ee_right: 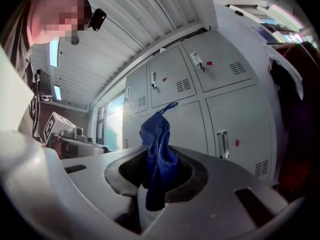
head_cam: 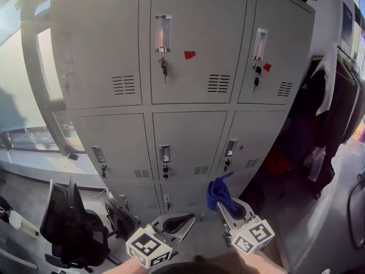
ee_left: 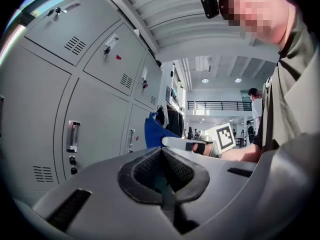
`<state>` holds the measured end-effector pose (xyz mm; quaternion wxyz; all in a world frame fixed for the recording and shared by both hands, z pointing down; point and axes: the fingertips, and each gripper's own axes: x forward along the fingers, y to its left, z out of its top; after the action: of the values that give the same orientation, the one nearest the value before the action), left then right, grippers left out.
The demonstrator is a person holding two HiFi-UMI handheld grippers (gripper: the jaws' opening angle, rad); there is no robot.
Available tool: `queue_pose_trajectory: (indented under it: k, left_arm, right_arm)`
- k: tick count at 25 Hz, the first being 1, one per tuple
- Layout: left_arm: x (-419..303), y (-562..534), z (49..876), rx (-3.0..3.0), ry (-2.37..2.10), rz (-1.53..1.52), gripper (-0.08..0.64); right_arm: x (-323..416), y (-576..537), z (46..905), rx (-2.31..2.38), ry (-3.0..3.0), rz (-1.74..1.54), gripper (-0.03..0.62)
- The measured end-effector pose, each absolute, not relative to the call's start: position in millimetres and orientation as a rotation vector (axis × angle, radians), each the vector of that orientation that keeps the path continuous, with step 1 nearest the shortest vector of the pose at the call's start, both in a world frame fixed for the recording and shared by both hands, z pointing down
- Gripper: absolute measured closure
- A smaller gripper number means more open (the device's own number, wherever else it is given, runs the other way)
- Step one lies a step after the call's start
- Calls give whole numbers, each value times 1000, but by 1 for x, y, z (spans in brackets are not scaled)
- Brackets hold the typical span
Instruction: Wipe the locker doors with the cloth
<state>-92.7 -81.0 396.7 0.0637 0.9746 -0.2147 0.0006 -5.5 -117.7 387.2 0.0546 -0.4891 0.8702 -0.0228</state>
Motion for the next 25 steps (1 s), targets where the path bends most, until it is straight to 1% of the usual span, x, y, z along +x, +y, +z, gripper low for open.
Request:
queue_pose_trajectory:
  k: [5, 11, 16, 25]
  left_arm:
    - [-50, -110, 386, 2944, -725, 10, 552]
    - [-15, -138, 387, 2900, -851, 26, 552]
    - [-6, -151, 393, 2870, -900, 51, 552]
    - [-20, -168, 398, 2841, -941, 63, 552]
  right_arm:
    - [69, -183, 341, -1459, 2599, 43, 514]
    - [119, -260, 295, -1402, 2561, 70, 514]
    - [132, -304, 279, -1413, 2540, 94, 514]
    - [134, -341, 293, -1462, 2537, 102, 514]
